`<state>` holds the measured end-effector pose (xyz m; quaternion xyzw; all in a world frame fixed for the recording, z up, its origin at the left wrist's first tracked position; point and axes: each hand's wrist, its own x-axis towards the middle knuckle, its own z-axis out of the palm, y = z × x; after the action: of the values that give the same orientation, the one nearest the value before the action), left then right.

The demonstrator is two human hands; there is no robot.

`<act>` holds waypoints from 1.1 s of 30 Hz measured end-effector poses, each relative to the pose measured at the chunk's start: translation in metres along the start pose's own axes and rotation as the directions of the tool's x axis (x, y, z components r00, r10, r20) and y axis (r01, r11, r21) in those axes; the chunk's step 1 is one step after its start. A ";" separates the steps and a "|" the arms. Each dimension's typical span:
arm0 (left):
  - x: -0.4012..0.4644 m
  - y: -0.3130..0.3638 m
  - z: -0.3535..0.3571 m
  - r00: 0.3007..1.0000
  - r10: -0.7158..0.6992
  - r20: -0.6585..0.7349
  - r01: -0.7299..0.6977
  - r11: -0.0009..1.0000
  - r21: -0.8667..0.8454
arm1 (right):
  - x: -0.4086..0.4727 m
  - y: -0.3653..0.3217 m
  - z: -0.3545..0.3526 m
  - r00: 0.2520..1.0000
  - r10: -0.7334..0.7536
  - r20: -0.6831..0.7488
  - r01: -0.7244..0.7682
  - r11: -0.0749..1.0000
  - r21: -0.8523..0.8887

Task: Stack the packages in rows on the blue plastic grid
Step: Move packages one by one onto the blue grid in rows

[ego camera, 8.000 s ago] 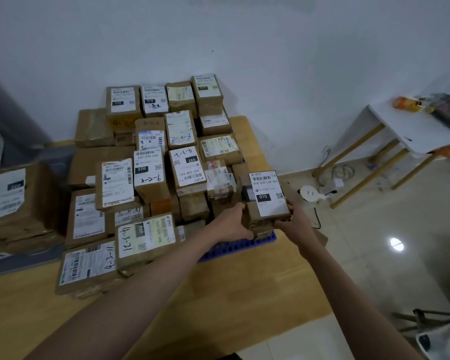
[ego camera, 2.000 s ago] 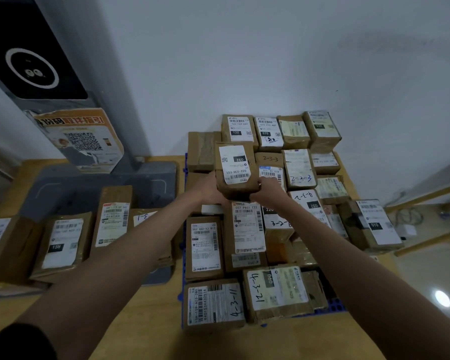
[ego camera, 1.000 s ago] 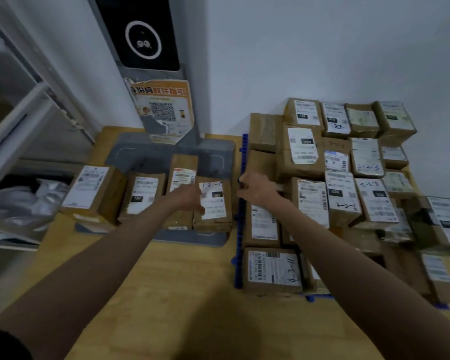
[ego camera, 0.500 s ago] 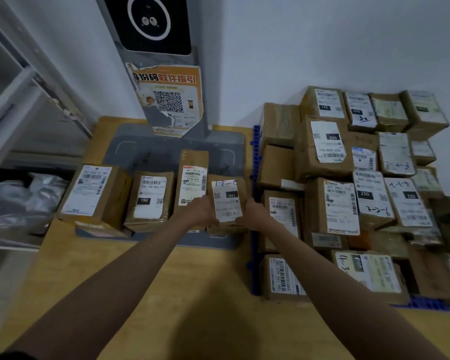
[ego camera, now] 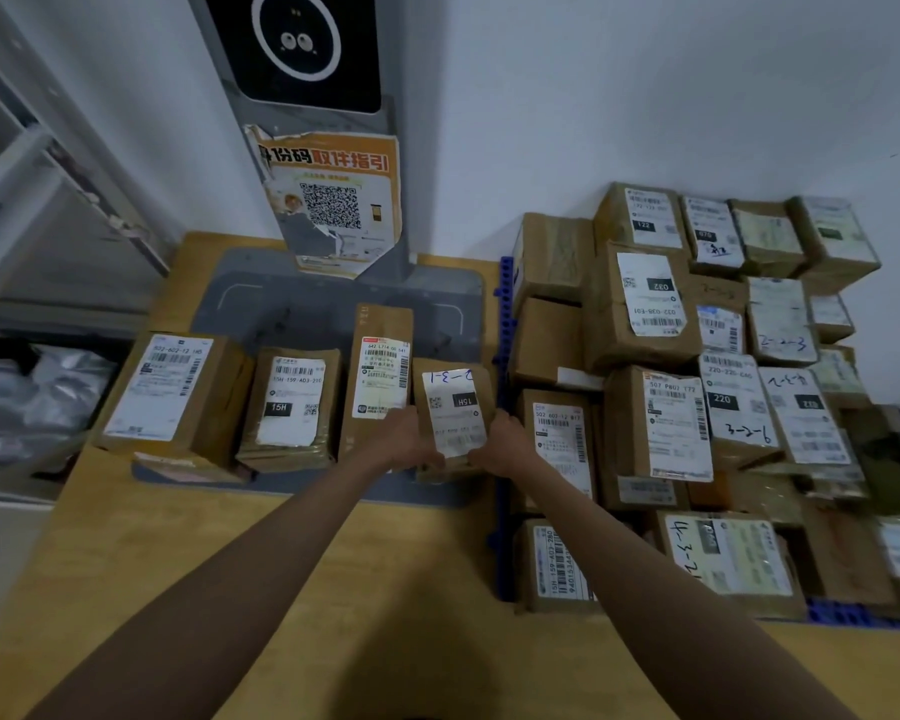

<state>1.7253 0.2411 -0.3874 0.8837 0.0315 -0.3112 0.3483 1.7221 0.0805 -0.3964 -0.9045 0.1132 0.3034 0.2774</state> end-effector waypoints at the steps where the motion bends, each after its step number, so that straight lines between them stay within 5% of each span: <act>1: 0.000 -0.001 0.000 1.000 0.001 -0.011 -0.001 1.000 -0.001 | -0.001 0.000 0.000 1.000 -0.006 -0.006 0.006 1.000 0.010; 12: 0.001 -0.001 -0.006 0.997 -0.011 -0.082 0.009 1.000 -0.028 | -0.010 -0.004 -0.014 0.995 -0.068 -0.074 0.074 0.994 0.086; 23: -0.039 0.002 -0.030 0.985 0.118 -0.125 -0.133 0.984 -0.117 | -0.058 -0.016 -0.038 0.971 -0.203 -0.123 0.216 0.971 0.101; 33: -0.095 0.011 -0.023 0.963 0.188 -0.192 -0.192 0.981 0.000 | -0.142 -0.005 -0.040 0.916 -0.332 -0.223 0.371 0.914 0.165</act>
<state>1.6641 0.2627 -0.3129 0.9052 -0.0173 -0.1897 0.3799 1.6314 0.0667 -0.2808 -0.9016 0.0045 0.1471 0.4068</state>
